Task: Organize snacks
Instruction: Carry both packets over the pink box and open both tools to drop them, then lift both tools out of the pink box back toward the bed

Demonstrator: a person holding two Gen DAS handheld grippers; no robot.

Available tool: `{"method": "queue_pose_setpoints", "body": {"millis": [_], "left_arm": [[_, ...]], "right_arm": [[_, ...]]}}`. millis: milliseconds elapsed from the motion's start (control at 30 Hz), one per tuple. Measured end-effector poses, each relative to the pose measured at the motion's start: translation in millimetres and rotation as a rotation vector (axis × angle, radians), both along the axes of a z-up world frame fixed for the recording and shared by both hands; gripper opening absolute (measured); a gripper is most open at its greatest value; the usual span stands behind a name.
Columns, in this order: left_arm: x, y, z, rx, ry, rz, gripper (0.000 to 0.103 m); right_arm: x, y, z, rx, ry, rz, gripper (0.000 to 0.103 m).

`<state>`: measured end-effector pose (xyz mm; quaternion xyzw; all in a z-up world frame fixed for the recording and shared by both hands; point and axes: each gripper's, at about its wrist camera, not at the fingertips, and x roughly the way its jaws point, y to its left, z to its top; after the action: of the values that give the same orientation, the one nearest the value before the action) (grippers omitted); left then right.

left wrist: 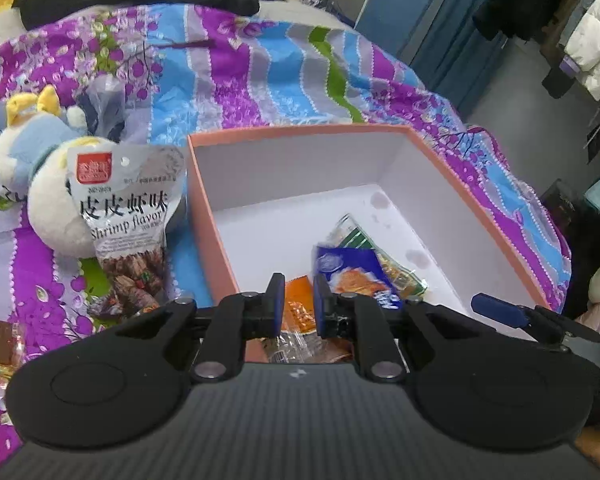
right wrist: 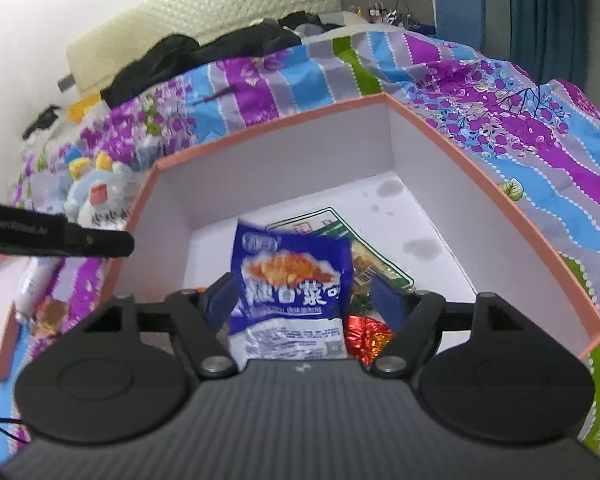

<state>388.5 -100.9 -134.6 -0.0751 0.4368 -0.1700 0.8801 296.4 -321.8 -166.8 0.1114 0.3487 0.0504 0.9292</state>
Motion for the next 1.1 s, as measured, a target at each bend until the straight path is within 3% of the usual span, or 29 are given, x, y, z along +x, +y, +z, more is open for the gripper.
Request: {"method": "queue_pose_setpoints", "body": {"millis": [433, 833, 1100], "left_arm": [[-77, 18, 76, -0.009, -0.137, 0.016, 0.018], [-158, 50, 113, -0.020, -0.208, 0.076, 0.019], [-212, 74, 122, 0.004, -0.235, 0.126, 0.039]], "right_arm": [[-57, 15, 60, 0.010, -0.127, 0.017, 0.074], [-119, 42, 102, 0.003, -0.215, 0.071, 0.074], [-151, 63, 107, 0.016, -0.232, 0.123, 0.074]]}}
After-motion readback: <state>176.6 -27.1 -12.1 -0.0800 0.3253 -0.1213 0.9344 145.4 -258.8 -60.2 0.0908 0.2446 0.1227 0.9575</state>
